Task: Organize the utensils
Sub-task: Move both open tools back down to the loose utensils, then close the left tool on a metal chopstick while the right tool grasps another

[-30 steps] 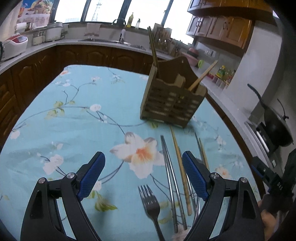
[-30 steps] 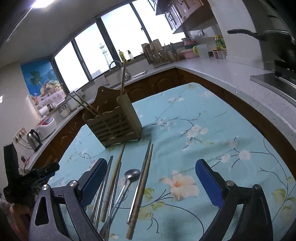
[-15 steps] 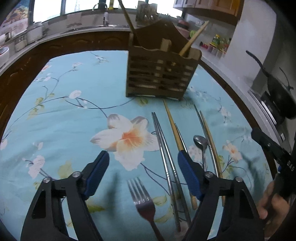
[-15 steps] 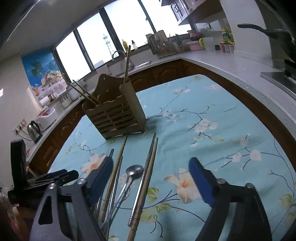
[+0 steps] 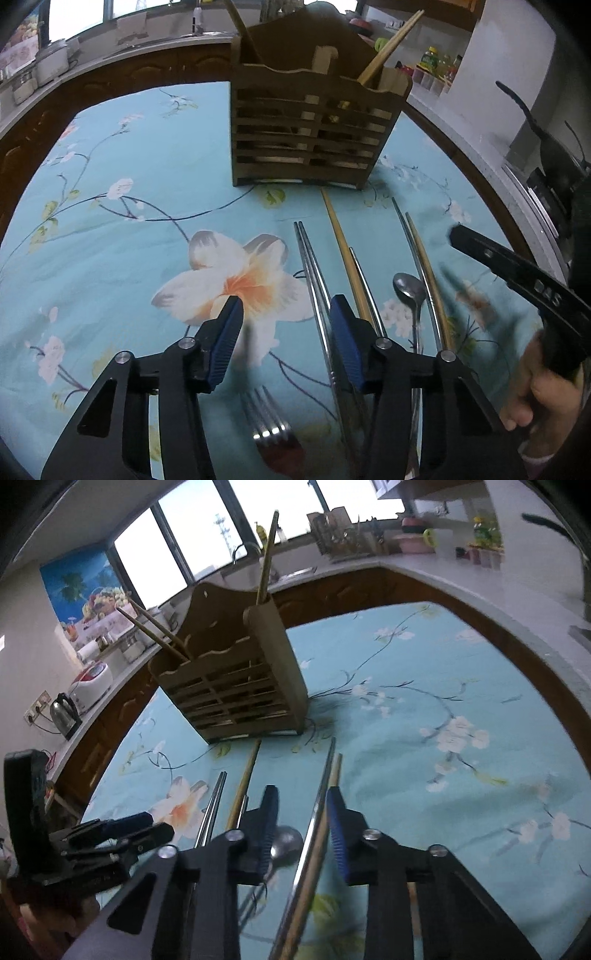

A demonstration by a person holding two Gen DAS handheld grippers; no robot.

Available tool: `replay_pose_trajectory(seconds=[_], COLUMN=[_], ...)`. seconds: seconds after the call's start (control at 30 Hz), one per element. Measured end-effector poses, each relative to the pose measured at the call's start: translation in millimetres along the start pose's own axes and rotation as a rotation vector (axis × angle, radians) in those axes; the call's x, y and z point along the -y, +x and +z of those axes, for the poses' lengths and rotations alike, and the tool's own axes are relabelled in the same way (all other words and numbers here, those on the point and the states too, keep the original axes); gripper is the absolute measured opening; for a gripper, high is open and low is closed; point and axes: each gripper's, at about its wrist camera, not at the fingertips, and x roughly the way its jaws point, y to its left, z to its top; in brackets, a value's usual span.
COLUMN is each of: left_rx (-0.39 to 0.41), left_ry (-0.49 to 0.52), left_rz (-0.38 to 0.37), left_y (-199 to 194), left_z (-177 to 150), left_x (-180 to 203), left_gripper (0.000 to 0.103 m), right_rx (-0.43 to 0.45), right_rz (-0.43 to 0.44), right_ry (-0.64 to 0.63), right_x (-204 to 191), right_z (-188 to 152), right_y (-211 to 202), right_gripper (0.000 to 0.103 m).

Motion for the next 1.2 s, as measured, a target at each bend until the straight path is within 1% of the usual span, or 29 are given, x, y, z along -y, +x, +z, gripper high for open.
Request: replay_pose_trajectory(seconds=[0.07,0.13,0.27,0.47,0.63,0.87,0.97,1.03,1.1,1.17,1.2], left_rx=[-0.016,-0.032,-0.059,-0.049,-0.054,-0.054,-0.041,-0.035,-0.033,-0.035,-0.035], left_ry=[0.011,0.016,0.024,0.046,0.051,0.064,0.075,0.076,0.074,0.068,0.057], left_rz=[0.003,0.005,-0.01,-0.008,-0.018,-0.019,-0.012,-0.021,-0.026,-0.03,-0.039], left_y=[7,13,25,30,36,45,47,47,47,47,45], left_z=[2,2,4,6,14,29,32,32,33,34,35], left_x=[2,3,4,5,0,-5,-5,-6,-8,-10,-12], left_gripper=[0.045,0.04,0.036,0.033,0.028,0.025,0.018,0.008,0.007,0.006,0.005], right_rx=[-0.018,-0.037,-0.081,-0.13,-0.131,-0.146,-0.142,-0.134,-0.121,-0.119,-0.12], right_rz=[0.004,0.007,-0.006,-0.023,-0.033,-0.066,-0.092,-0.115,-0.146,-0.146,-0.132], right_ry=[-0.004,-0.007,-0.012,-0.001,-0.009,-0.053,-0.101,-0.132,-0.166,-0.154,-0.134], right_x=[-1,-1,1,10,11,8,1,-4,-8,-5,-3], right_z=[4,7,7,5,14,33,34,32,29,29,30], right_y=[10,19,36,55,61,77,82,82,81,78,77], right_gripper=[0.022,0.02,0.018,0.015,0.014,0.012,0.013,0.012,0.008,0.007,0.006])
